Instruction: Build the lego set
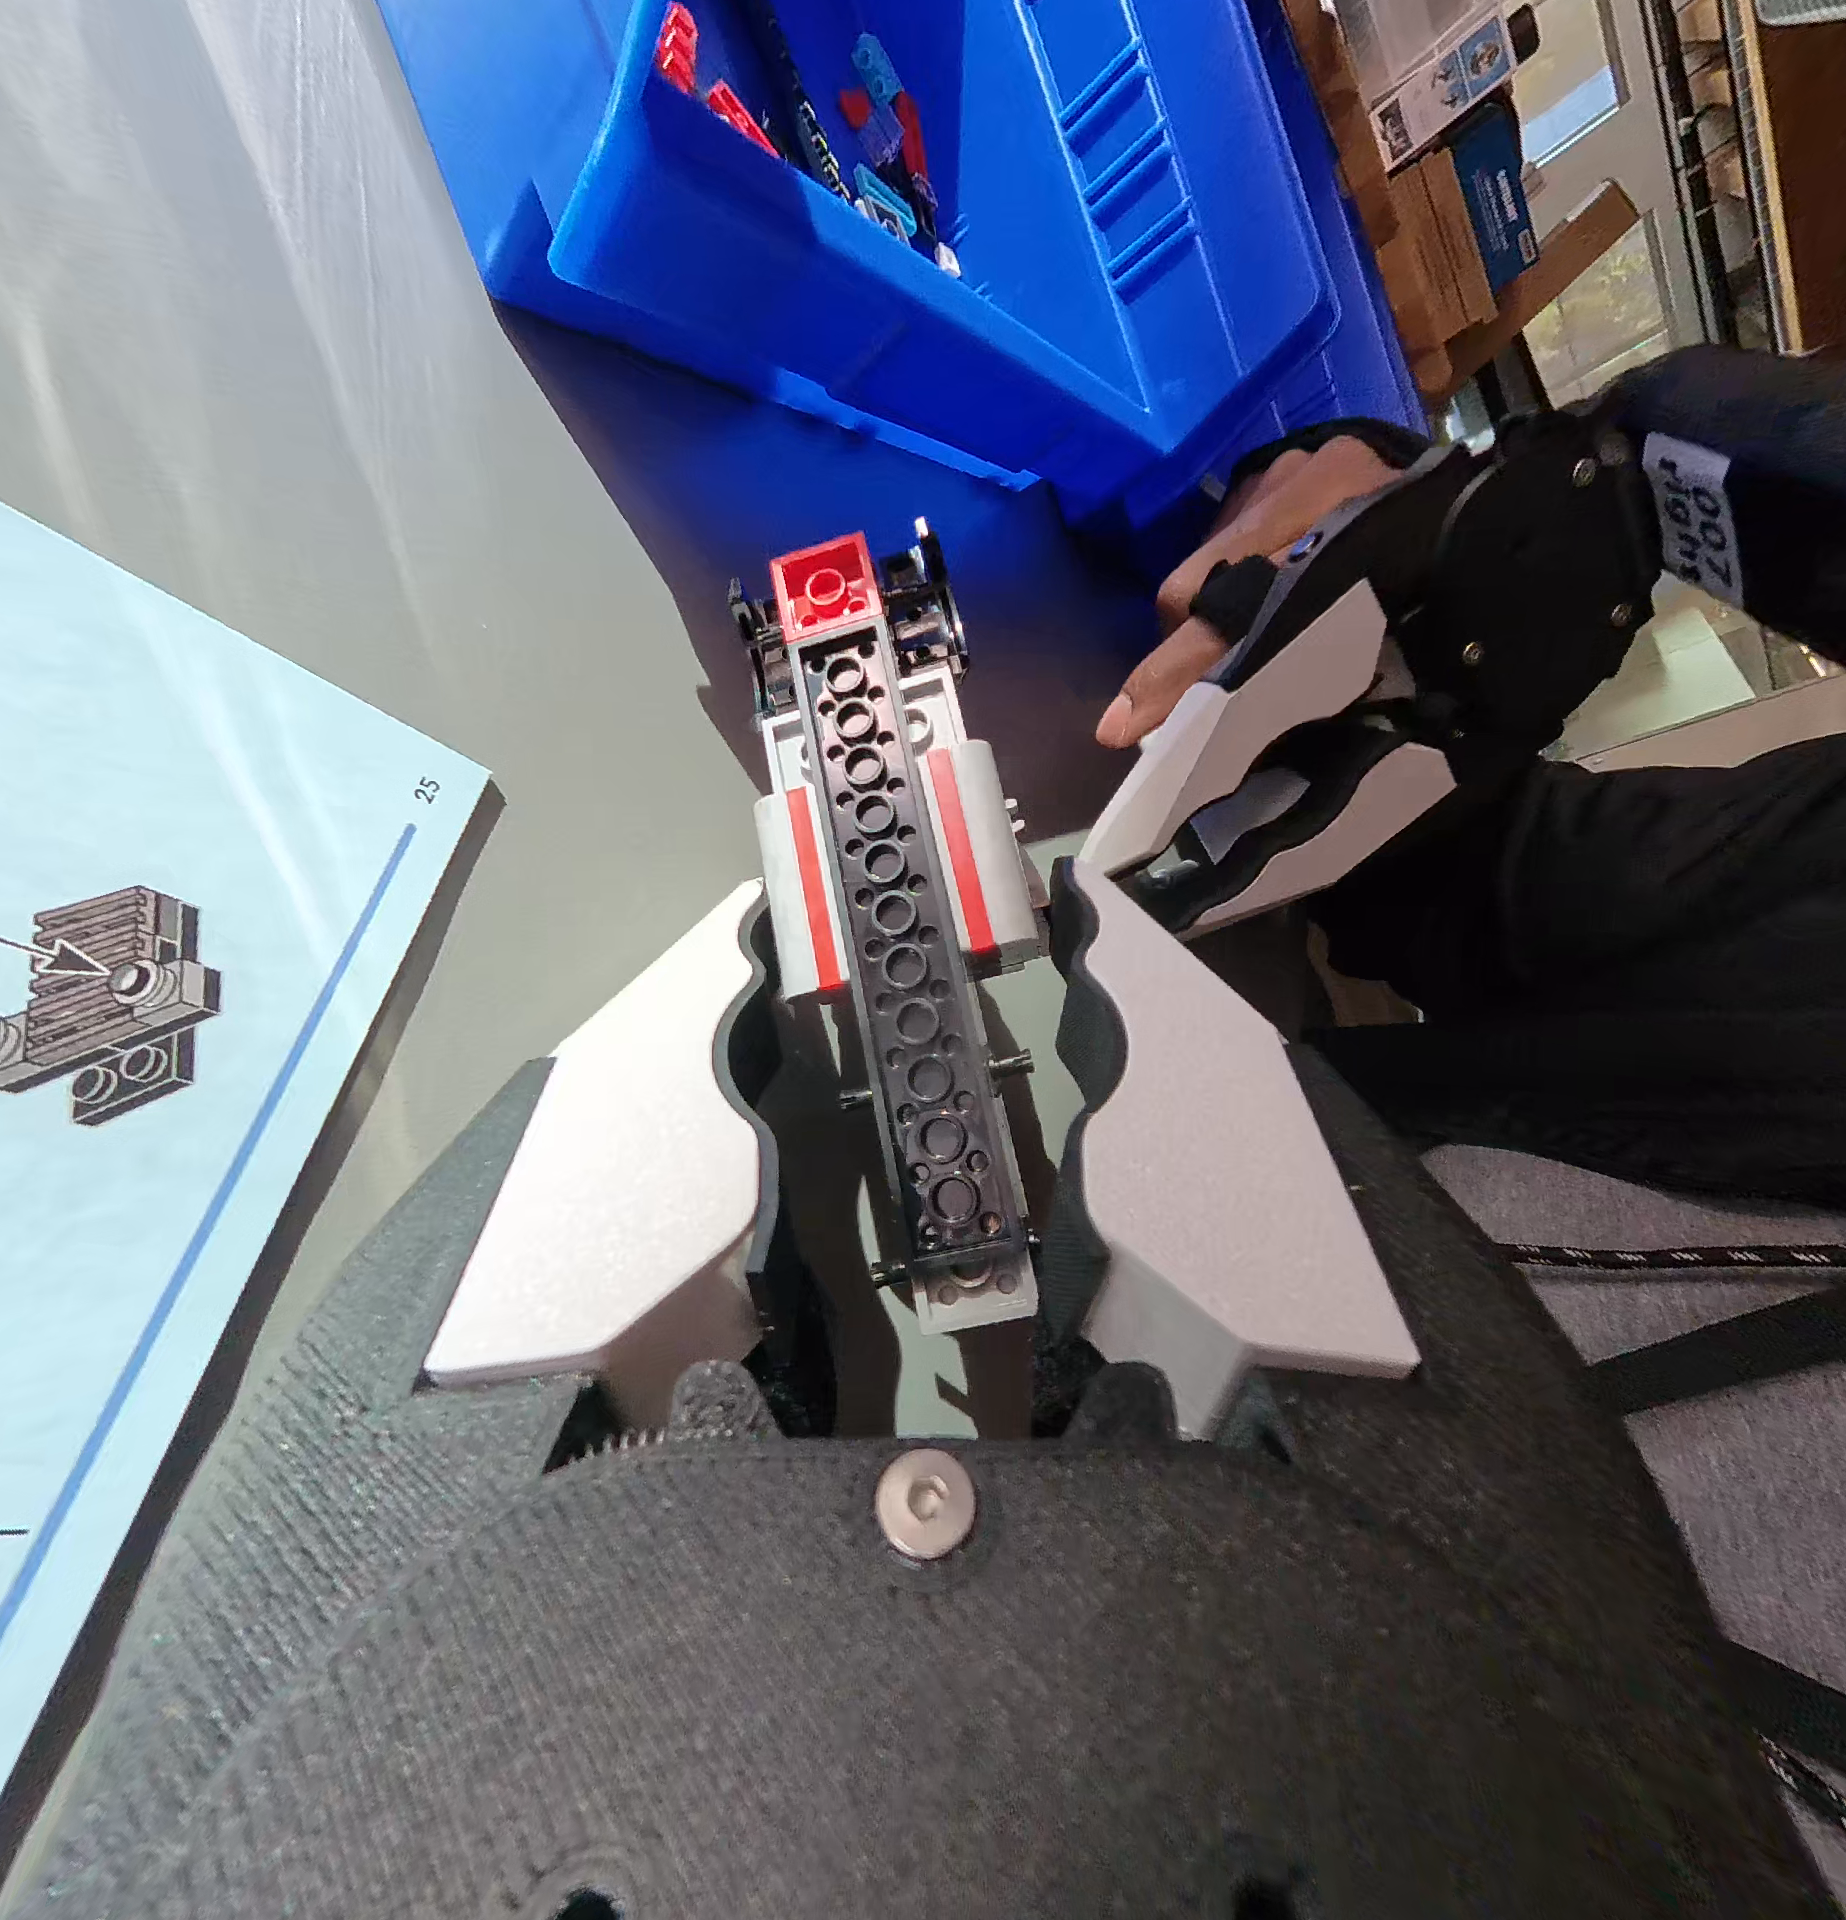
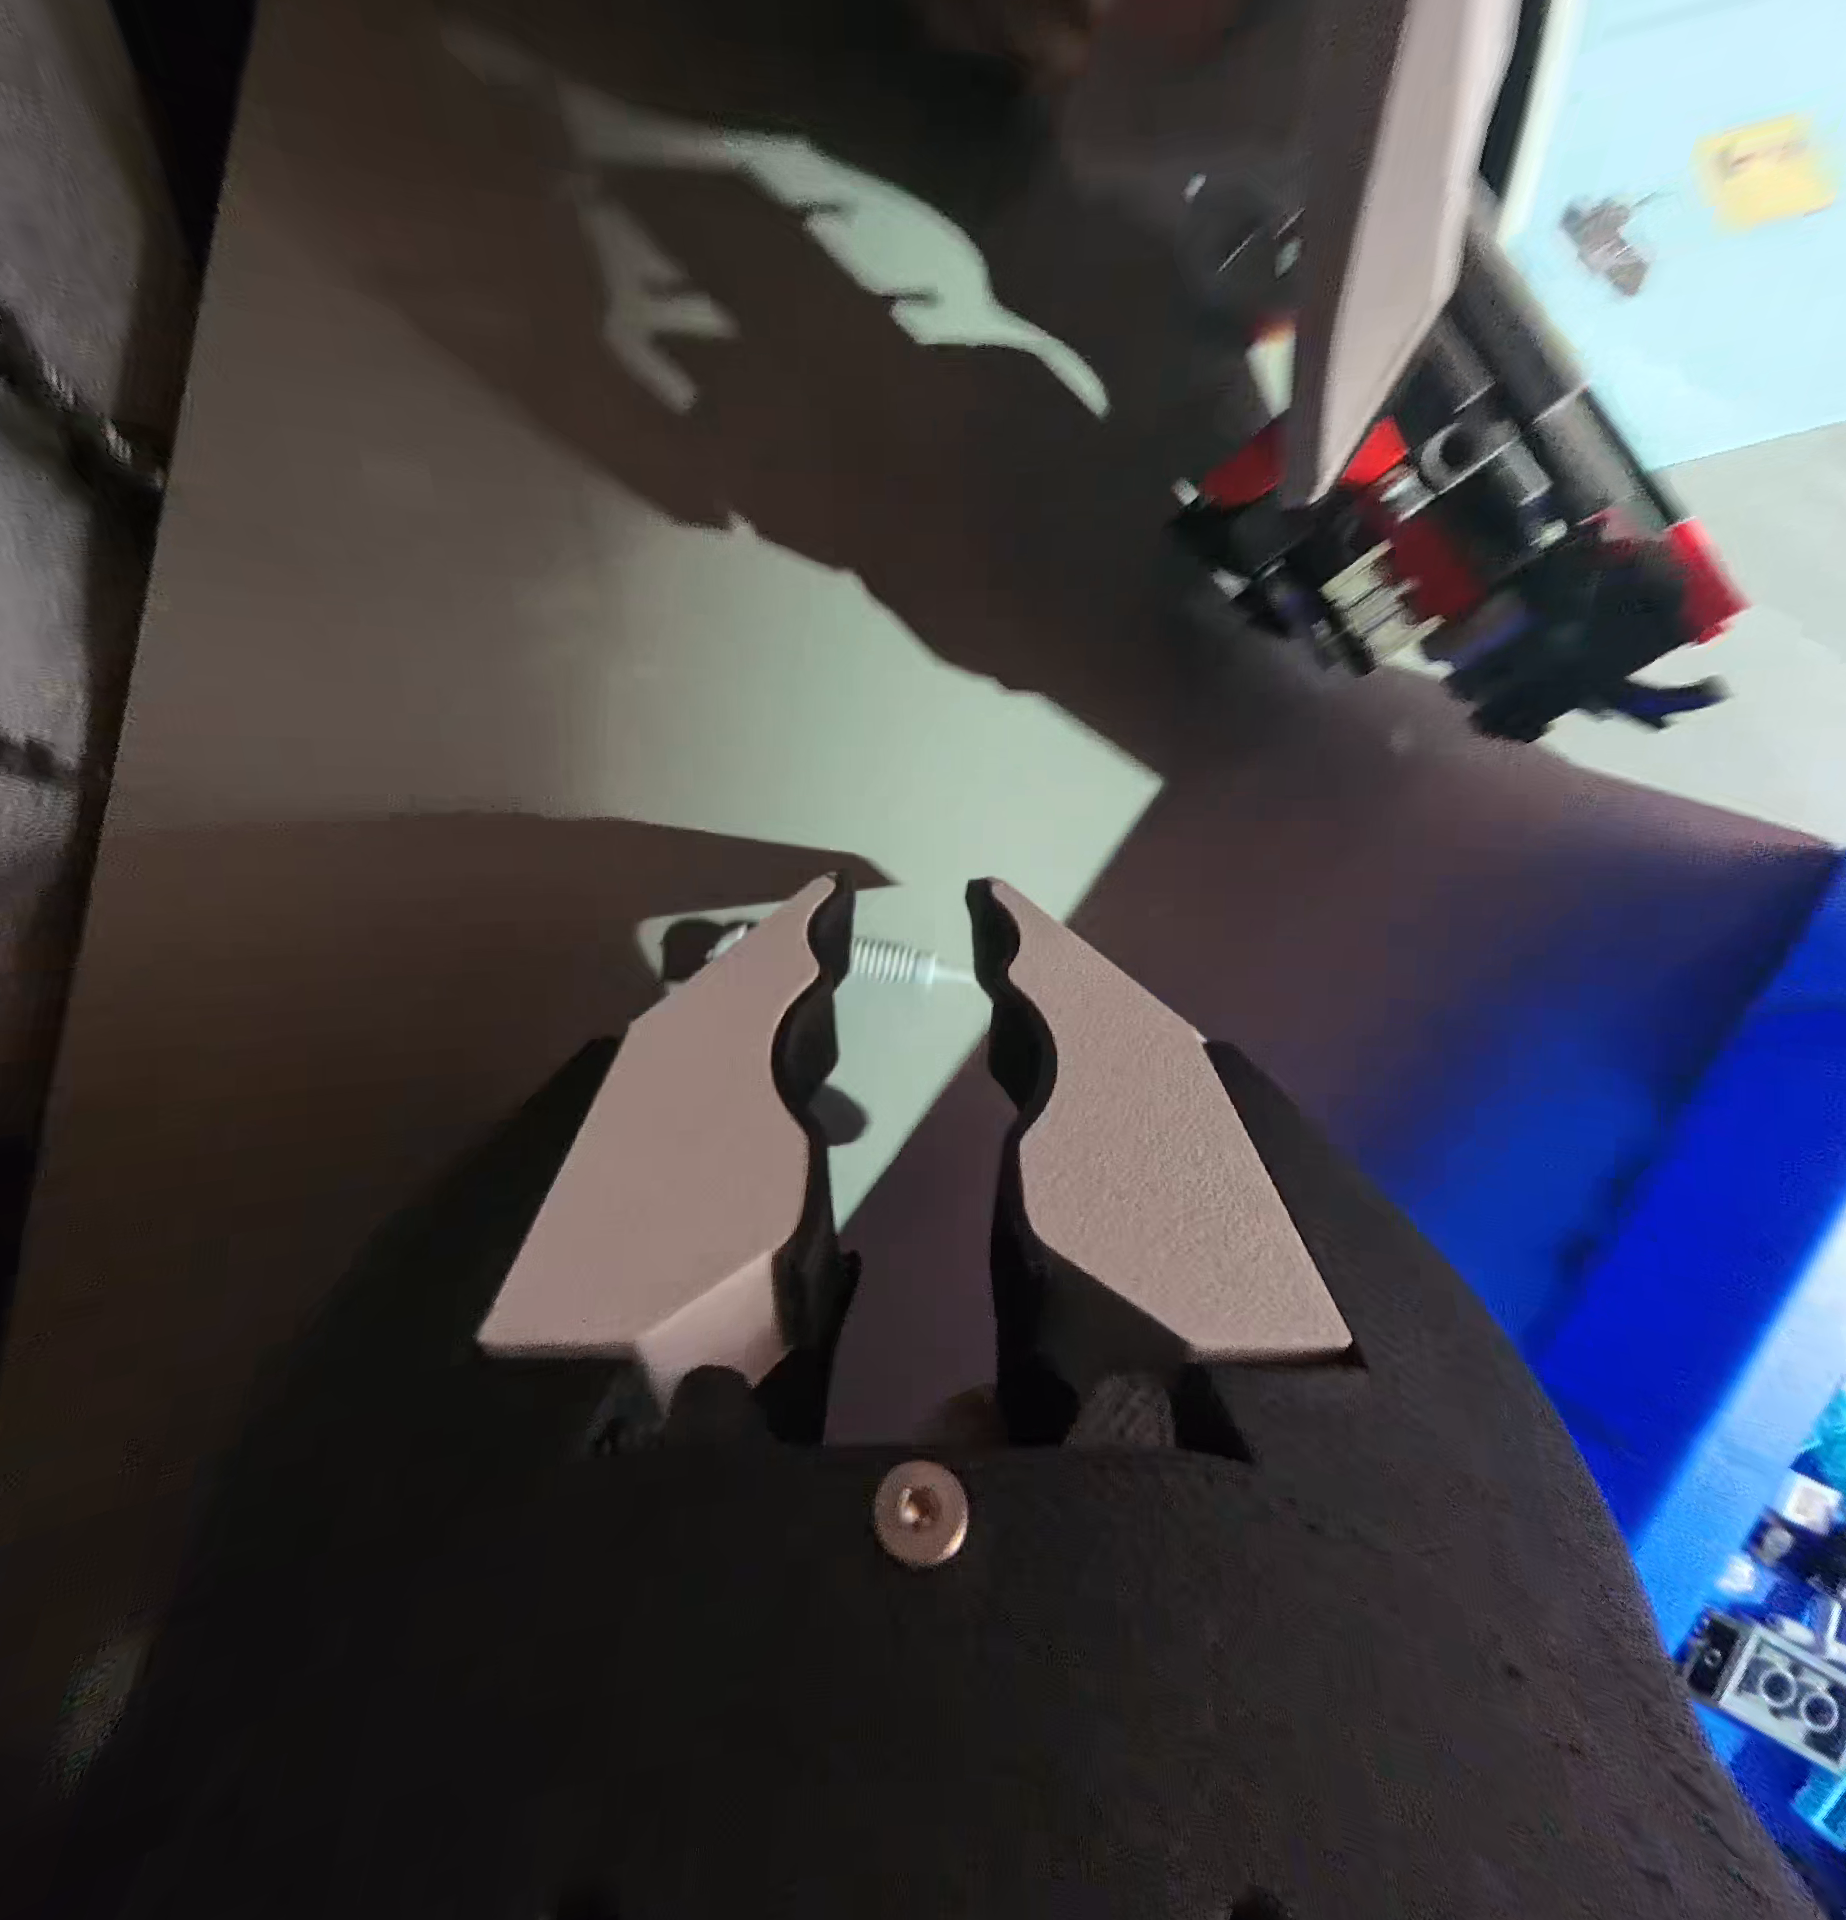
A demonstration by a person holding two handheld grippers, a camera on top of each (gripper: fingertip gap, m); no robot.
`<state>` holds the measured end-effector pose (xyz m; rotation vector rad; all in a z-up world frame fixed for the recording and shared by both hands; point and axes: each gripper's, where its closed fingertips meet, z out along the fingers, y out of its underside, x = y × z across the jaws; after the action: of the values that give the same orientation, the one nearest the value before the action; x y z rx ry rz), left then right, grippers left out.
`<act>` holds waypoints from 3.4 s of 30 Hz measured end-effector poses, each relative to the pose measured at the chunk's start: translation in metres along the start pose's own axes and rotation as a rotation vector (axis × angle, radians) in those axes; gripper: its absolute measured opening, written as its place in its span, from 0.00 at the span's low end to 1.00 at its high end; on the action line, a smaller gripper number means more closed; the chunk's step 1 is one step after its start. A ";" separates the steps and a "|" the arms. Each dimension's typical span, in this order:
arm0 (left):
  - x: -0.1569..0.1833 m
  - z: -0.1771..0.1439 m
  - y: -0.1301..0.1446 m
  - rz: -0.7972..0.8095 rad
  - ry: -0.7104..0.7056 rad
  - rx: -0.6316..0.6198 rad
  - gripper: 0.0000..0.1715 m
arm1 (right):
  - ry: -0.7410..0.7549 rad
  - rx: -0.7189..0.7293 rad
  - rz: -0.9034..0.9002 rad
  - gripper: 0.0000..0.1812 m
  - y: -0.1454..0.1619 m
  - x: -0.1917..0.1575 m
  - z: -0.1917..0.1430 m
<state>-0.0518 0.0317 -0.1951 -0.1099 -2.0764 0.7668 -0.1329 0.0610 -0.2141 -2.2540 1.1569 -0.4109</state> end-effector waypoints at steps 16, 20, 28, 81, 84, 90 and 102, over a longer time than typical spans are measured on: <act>0.000 0.000 0.000 0.019 -0.011 -0.002 0.31 | 0.037 -0.127 -0.002 0.18 0.026 -0.002 -0.011; -0.001 -0.001 -0.001 0.017 -0.014 0.003 0.31 | 0.048 -0.086 0.016 0.19 0.015 0.003 0.000; -0.004 -0.004 -0.003 0.013 -0.018 0.016 0.31 | 0.065 0.005 0.026 0.24 -0.008 0.008 0.016; -0.008 -0.015 -0.013 -0.088 0.015 0.084 0.31 | 0.330 0.051 0.292 0.05 -0.023 0.047 0.014; -0.002 -0.012 -0.012 -0.126 0.067 0.082 0.31 | 0.408 0.112 0.240 0.05 -0.037 0.064 -0.011; 0.006 -0.002 -0.002 -0.140 0.100 0.045 0.30 | 0.475 0.034 0.090 0.05 -0.059 0.086 -0.023; 0.002 -0.004 -0.004 -0.133 0.078 0.056 0.30 | 0.555 -0.131 -0.051 0.04 -0.050 0.095 -0.012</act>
<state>-0.0491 0.0309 -0.1901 0.0288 -1.9655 0.7274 -0.0521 0.0032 -0.1725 -2.3559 1.4261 -1.0585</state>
